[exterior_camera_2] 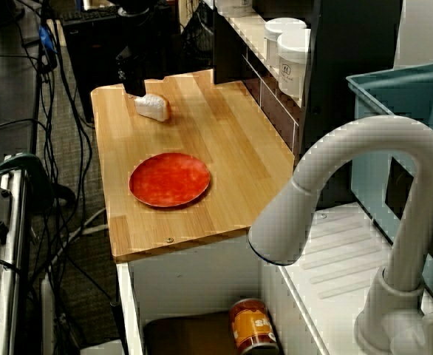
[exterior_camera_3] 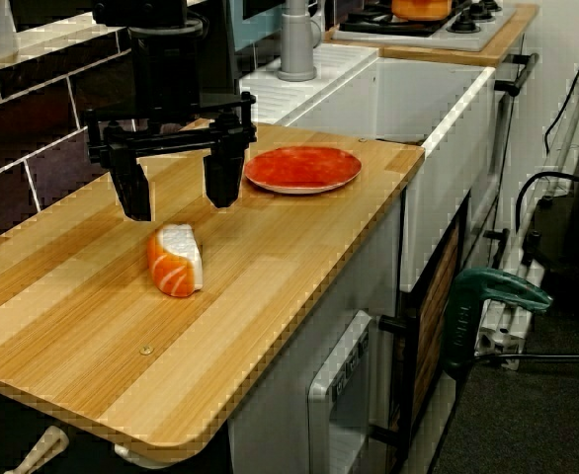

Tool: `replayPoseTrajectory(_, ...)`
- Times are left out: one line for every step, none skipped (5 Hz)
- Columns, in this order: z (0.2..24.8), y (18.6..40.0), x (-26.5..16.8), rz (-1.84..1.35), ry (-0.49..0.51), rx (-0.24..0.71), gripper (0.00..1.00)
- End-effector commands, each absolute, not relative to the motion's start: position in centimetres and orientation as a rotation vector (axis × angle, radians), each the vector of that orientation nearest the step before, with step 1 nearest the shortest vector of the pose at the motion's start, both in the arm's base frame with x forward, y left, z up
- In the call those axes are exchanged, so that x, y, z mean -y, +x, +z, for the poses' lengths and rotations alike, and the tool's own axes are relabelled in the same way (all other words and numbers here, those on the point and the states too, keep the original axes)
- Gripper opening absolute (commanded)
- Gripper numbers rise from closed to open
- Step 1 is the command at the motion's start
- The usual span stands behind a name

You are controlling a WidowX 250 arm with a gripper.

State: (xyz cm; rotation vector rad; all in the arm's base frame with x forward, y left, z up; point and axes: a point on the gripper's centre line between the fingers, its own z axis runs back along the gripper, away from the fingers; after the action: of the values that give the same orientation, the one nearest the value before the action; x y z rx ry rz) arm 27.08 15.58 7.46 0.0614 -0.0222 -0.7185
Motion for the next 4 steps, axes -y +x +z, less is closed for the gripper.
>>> replayPoseTrajectory(6.9,28.0,-15.6,-0.7,0.14,0.058,1.0)
replayPoseTrajectory(6.0,28.3,-15.6,-0.686,0.171,0.058,1.0)
replayPoseTrajectory(5.3,28.4,-15.6,-0.68,0.191,0.046,1.0)
replayPoseTrajectory(5.3,28.1,-15.6,-0.686,0.192,0.042,1.0)
